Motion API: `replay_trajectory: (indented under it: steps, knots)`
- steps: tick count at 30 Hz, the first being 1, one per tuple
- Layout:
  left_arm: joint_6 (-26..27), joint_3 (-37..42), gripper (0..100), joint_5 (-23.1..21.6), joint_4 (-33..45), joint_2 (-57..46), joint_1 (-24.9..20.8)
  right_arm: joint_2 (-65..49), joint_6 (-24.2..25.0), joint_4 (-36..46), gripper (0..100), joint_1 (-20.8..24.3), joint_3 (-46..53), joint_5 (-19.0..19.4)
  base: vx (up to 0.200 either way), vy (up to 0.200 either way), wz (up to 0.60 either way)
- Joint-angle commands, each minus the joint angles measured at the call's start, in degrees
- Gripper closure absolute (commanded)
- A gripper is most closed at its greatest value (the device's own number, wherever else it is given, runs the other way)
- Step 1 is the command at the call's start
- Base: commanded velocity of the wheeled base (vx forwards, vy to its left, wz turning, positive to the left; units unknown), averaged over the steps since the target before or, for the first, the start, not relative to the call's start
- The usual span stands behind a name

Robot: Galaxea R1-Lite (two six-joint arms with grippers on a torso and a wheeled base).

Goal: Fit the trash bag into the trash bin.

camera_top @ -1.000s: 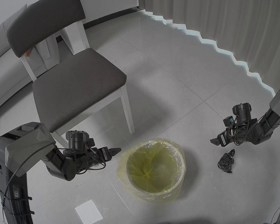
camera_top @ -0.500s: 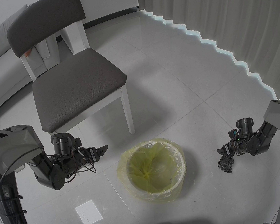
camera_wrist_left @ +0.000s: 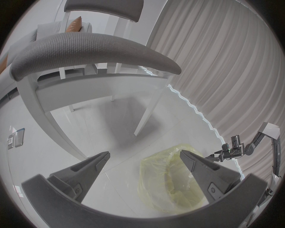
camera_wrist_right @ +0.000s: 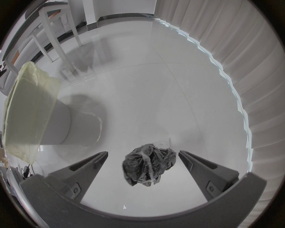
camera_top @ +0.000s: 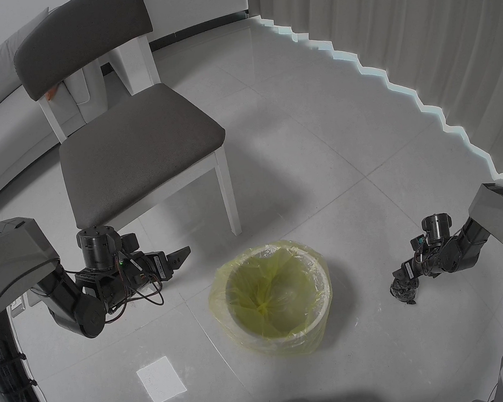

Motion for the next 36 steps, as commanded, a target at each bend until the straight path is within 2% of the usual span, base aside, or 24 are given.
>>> replay_trajectory:
  steps: [1,12,13,22,28,29,32,33,36]
  knots:
    - [-0.06,-0.08,0,0.27,-0.55,-0.2,-0.1,2.09,-0.14,1.16,0,-0.66,-3.22,-0.32,0.0,0.0,0.0]
    - [0.03,0.71,0,0.8,-3.89,1.21,-0.01,4.99,-0.84,11.88,0,-0.92,-12.8,-1.02,0.0,0.0,0.0]
    - [0.03,0.62,0,0.8,-3.89,1.38,-0.01,4.99,-0.93,13.11,100,-0.92,-13.23,-1.02,0.0,0.0,0.0]
    - [0.03,0.53,0,0.8,-3.98,1.56,-0.01,4.99,-1.2,15.22,100,-0.92,-14.2,-1.29,0.0,0.0,0.0]
    - [0.12,1.06,0,0.8,-6.97,3.67,-0.37,-0.63,-1.9,15.13,100,-0.66,-8.4,-1.29,0.0,0.0,0.0]
    - [0.03,1.15,0,0.97,-8.73,4.72,-0.81,-4.5,-2.16,14.69,100,-0.22,-5.32,-1.29,0.0,0.0,0.0]
    - [0.03,1.15,0,0.97,-8.9,4.81,-0.81,-4.85,-2.16,14.69,100,-0.22,-5.06,-1.2,0.0,0.0,0.0]
    - [0.03,1.15,0,1.41,-11.28,5.69,-1.16,-13.82,-1.99,14.87,100,1.72,-0.93,-1.2,0.0,0.0,0.0]
    - [-0.23,1.41,0,1.59,-11.72,5.25,-1.33,-21.46,-2.25,15.48,100,3.82,1.09,-1.29,0.0,0.0,0.0]
